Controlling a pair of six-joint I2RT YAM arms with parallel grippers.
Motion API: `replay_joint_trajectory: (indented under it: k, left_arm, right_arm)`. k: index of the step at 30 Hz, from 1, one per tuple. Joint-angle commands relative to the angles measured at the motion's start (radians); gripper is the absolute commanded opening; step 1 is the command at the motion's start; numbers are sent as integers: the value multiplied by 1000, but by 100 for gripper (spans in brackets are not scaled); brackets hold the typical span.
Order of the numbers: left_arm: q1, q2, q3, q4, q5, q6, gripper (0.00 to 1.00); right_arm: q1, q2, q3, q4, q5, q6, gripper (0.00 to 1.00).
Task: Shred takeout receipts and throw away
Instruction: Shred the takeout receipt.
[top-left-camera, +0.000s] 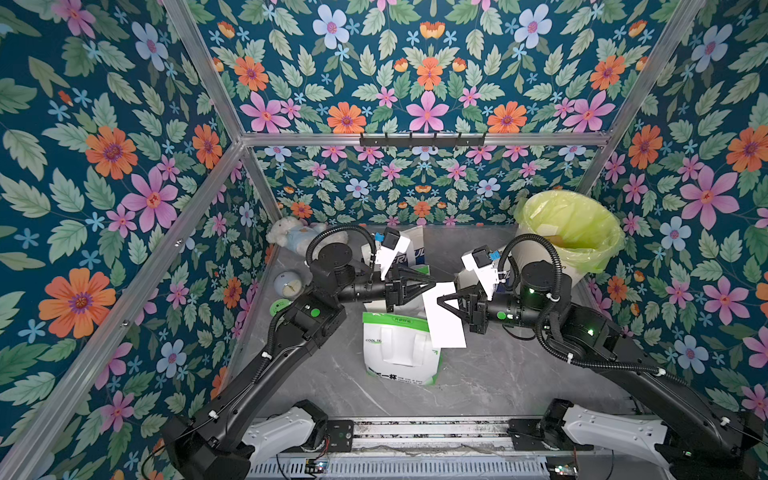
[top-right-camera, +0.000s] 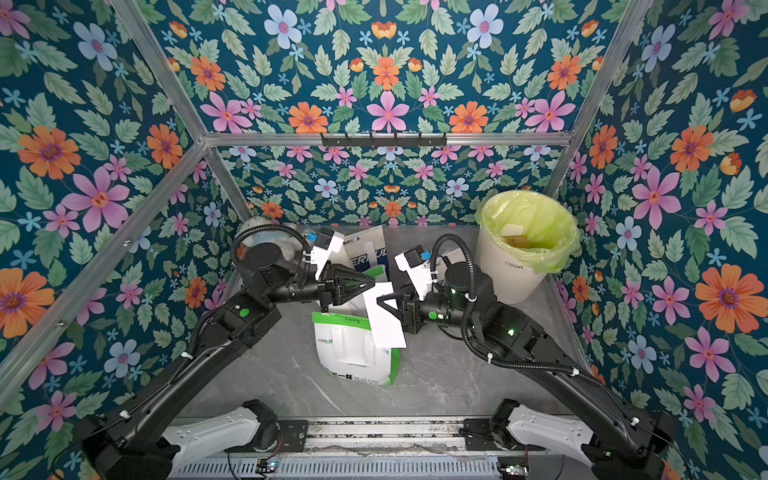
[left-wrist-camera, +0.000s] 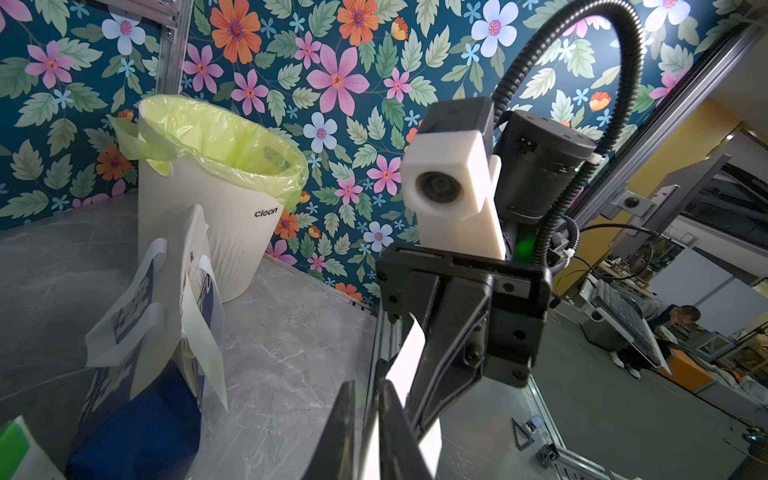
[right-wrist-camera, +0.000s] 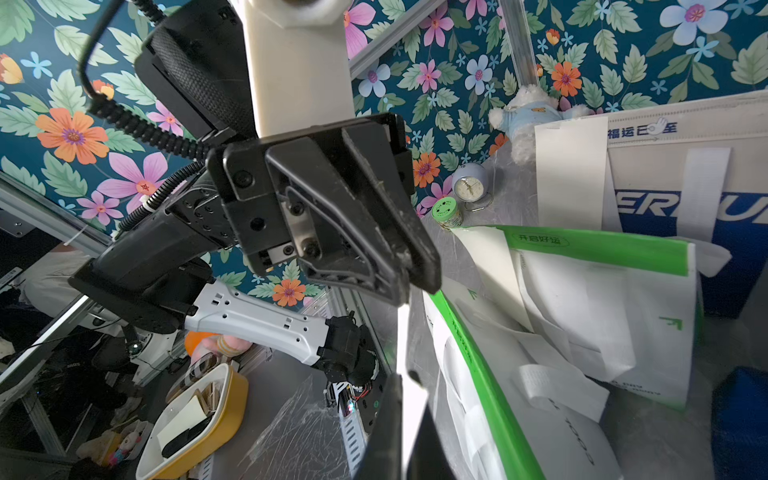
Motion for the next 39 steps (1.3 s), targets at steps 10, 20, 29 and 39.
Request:
replay_joint_trajectory:
  k: [10, 20, 29, 39]
  left_arm:
    - [-12, -35, -9, 50, -44, -1, 0]
    - [-27, -24, 21, -63, -99, 69, 0]
    - [-55, -15, 26, -57, -108, 68, 0]
    - [-67, -22, 20, -55, -119, 71, 0]
  right_arm:
    - [-1, -17, 8, -4, 63, 10, 14]
    - [-3, -10, 130, -131, 57, -62, 35]
    - [-19, 51, 173, -156, 19, -101, 40]
    - [-50, 57, 170, -137, -14, -86, 18]
